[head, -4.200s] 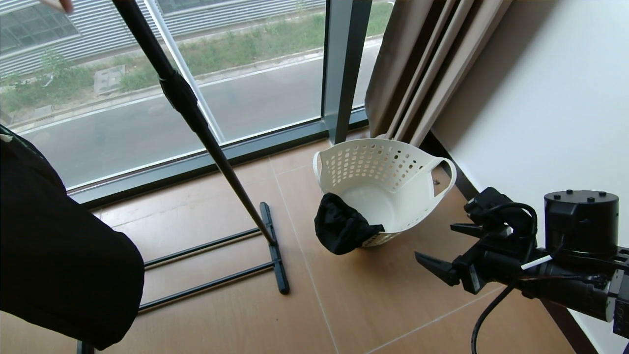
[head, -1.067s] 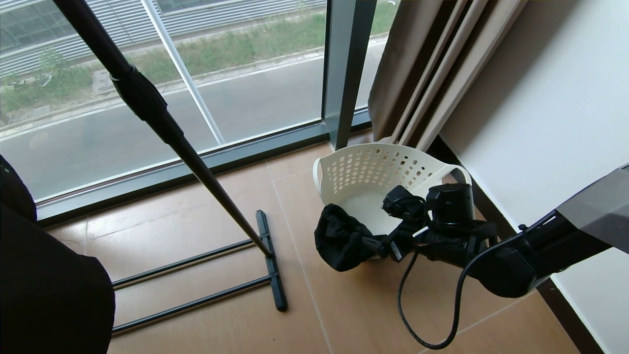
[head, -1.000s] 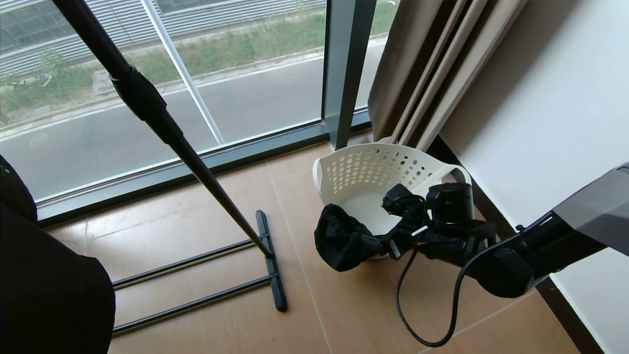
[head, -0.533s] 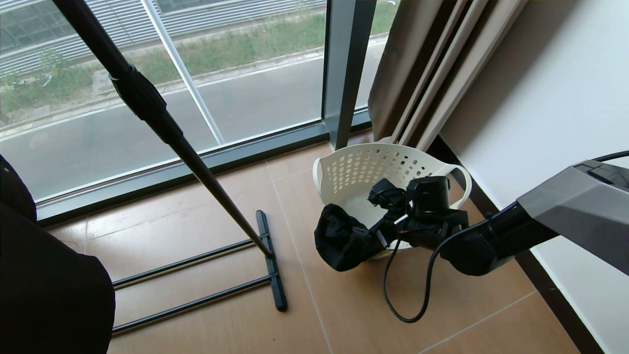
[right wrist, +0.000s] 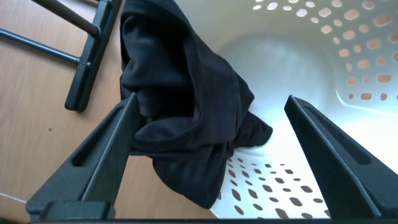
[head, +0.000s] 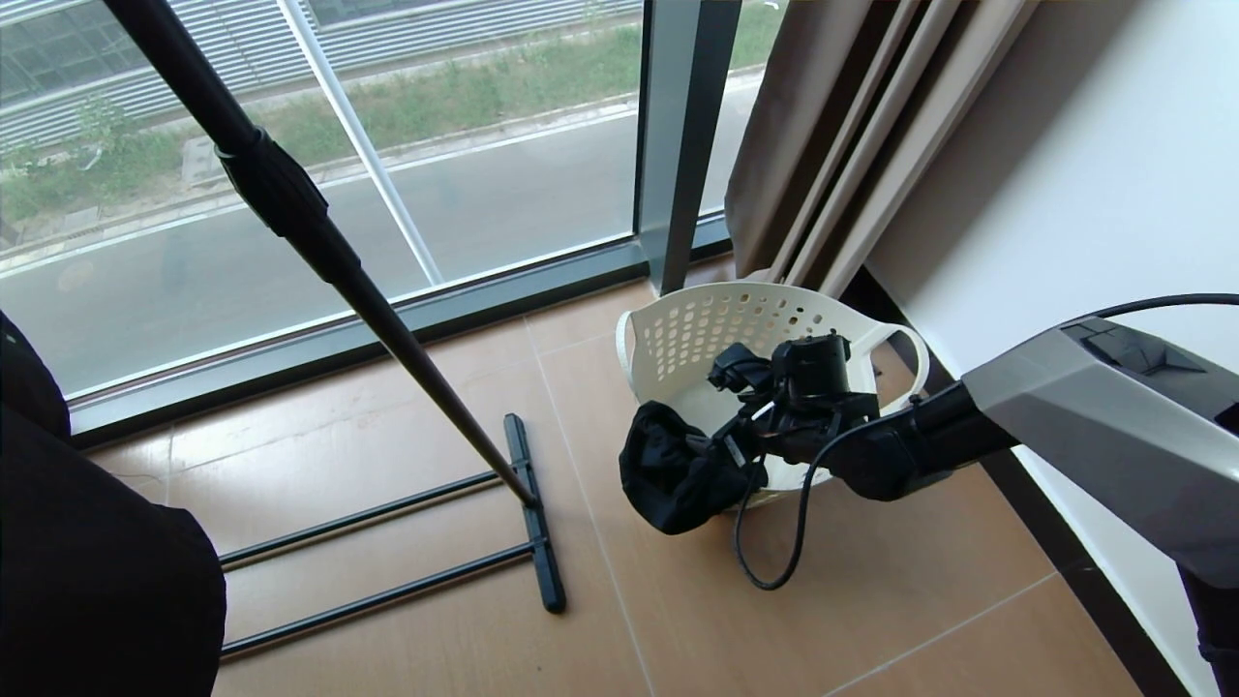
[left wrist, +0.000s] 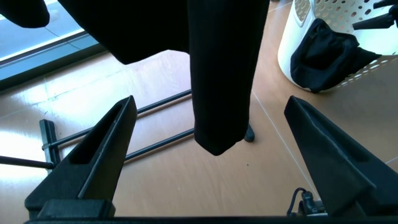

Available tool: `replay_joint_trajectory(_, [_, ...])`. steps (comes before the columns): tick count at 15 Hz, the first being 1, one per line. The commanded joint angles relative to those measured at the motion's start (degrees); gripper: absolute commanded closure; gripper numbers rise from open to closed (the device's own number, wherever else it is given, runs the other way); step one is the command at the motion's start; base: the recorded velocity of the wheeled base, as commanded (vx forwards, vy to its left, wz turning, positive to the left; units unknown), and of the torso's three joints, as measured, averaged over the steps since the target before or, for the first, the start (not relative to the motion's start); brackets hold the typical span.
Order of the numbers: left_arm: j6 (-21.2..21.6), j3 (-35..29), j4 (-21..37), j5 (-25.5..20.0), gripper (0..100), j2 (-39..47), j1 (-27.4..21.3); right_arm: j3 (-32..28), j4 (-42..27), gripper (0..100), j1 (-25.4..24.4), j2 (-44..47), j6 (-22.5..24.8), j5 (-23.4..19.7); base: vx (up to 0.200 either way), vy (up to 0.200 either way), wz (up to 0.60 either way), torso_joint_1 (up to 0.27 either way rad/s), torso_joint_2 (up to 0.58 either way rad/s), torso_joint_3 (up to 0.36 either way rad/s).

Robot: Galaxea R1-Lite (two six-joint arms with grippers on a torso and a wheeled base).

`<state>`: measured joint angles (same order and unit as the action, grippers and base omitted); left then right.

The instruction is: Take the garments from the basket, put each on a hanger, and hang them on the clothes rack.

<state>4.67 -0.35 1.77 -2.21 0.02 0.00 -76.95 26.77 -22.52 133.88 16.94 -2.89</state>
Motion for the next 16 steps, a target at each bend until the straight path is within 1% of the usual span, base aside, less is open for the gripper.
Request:
replay_joint_trajectory(1, [0.0, 0.0, 0.0, 0.0, 0, 0.1, 0.0, -5.3, -3.0, 0, 0.5, 3.2, 0.0, 0.9, 0.000, 0.000, 0.00, 0.000, 0.00, 0.000])
replay_joint_trajectory(3, [0.0, 0.0, 0.0, 0.0, 0, 0.1, 0.0, -8.9, -5.8, 0, 0.7, 5.3, 0.0, 2.7, 0.000, 0.000, 0.00, 0.000, 0.00, 0.000])
replay_joint_trajectory(4, [0.0, 0.0, 0.0, 0.0, 0, 0.1, 0.0, -9.9, -6.3, 0, 0.7, 6.1, 0.0, 3.0, 0.000, 0.000, 0.00, 0.000, 0.00, 0.000])
replay_joint_trajectory(8, [0.2, 0.0, 0.0, 0.0, 0, 0.1, 0.0, -11.7, -8.7, 0, 0.5, 6.7, 0.0, 3.0, 0.000, 0.000, 0.00, 0.000, 0.00, 0.000])
replay_joint_trajectory(16, [0.2, 0.0, 0.0, -0.1, 0, 0.1, 0.0, -13.5, -8.8, 0, 0.5, 8.9, 1.2, 3.5, 0.000, 0.000, 0.00, 0.000, 0.00, 0.000])
